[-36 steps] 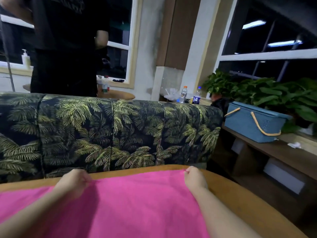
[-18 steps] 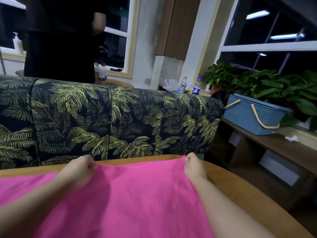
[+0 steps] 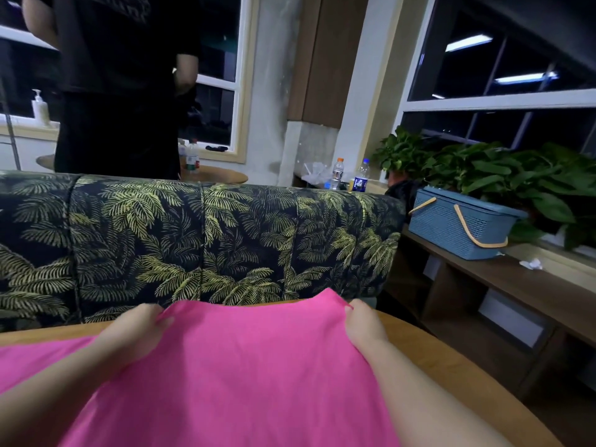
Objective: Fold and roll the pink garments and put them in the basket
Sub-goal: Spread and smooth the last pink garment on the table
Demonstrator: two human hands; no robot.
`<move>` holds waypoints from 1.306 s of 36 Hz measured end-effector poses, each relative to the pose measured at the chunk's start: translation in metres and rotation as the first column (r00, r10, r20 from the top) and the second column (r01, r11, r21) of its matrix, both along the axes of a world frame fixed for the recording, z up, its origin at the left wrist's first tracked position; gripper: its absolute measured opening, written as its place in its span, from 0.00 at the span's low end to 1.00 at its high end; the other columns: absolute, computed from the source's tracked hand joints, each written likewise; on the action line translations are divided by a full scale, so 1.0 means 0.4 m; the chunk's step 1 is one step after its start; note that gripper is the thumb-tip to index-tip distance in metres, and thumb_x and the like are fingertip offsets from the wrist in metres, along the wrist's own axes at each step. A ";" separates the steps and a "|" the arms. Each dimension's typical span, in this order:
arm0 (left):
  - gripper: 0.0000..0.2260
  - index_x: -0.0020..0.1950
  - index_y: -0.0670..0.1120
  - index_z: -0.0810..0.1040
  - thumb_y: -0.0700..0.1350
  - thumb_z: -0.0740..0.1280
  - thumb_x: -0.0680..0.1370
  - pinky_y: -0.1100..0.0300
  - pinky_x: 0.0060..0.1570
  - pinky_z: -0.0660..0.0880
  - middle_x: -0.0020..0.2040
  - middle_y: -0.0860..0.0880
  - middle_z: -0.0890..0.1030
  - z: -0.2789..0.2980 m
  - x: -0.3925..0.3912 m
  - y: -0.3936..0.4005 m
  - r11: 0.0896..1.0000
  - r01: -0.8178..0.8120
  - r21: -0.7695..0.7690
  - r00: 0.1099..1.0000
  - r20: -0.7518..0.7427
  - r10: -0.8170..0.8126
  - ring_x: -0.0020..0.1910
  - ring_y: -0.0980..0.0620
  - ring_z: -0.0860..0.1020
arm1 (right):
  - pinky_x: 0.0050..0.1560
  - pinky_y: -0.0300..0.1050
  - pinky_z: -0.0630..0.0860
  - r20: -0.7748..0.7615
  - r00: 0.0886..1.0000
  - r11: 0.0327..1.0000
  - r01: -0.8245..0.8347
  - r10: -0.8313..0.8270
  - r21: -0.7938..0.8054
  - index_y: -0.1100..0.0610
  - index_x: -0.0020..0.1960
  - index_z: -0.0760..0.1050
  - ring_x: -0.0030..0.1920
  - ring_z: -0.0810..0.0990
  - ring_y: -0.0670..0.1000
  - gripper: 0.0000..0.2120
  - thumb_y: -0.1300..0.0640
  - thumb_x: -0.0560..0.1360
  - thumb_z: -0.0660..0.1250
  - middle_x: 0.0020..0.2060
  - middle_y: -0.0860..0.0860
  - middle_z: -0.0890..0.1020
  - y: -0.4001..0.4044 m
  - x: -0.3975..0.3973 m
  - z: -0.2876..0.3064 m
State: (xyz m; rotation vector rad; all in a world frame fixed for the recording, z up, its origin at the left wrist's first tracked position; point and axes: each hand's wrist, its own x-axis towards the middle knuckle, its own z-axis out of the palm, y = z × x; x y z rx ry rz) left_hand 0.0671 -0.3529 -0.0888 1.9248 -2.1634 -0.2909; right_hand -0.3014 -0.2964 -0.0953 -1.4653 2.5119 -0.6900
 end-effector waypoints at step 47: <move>0.06 0.47 0.46 0.65 0.47 0.57 0.80 0.51 0.47 0.73 0.46 0.45 0.71 -0.103 -0.045 -0.105 0.982 -0.130 -0.138 0.990 0.039 0.136 0.50 0.40 0.76 | 0.55 0.51 0.72 -0.220 0.966 0.989 0.144 -0.134 0.027 0.61 0.63 0.67 0.61 0.74 0.59 0.13 0.66 0.79 0.55 0.61 0.58 0.74 -0.160 0.014 -0.065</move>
